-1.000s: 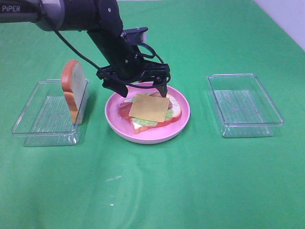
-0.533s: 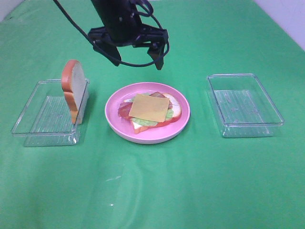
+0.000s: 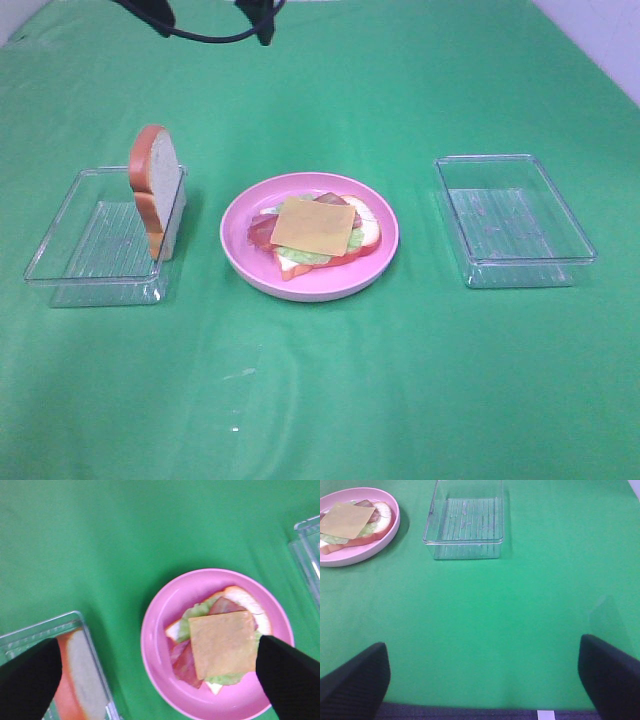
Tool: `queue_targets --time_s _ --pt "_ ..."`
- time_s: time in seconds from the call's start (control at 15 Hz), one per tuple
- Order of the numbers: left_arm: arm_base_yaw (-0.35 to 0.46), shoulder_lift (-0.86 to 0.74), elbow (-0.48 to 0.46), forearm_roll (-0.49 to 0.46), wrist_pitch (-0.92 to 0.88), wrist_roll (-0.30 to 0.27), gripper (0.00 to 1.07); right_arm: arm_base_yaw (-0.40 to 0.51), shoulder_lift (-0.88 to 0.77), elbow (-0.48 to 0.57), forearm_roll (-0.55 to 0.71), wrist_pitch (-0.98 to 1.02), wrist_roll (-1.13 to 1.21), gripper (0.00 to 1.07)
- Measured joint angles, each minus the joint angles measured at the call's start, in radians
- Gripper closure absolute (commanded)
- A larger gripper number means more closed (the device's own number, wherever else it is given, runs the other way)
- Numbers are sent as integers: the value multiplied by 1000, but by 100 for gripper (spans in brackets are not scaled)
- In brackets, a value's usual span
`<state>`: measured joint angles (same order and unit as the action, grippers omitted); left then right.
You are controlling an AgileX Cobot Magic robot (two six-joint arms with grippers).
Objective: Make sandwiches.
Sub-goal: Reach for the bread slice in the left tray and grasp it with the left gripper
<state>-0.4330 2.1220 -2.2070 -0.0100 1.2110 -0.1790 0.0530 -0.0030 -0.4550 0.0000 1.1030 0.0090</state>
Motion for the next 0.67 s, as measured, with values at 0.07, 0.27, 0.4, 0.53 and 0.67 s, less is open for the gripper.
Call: queue_targets --time_s 0.07,0.27,0.4,0.53,0.67 --pt "11 -8 19 0 0 0 6 0 0 0 0 0 0 10" --pt "117 -41 129 -48 2 -7 6 0 0 0 0 0 0 10" --pt "156 -42 183 -71 3 -7 6 0 0 0 0 0 0 10" --pt "167 -42 224 -77 5 4 6 0 0 0 0 0 0 10" --pt "168 -36 238 -77 6 12 6 0 0 0 0 0 0 10"
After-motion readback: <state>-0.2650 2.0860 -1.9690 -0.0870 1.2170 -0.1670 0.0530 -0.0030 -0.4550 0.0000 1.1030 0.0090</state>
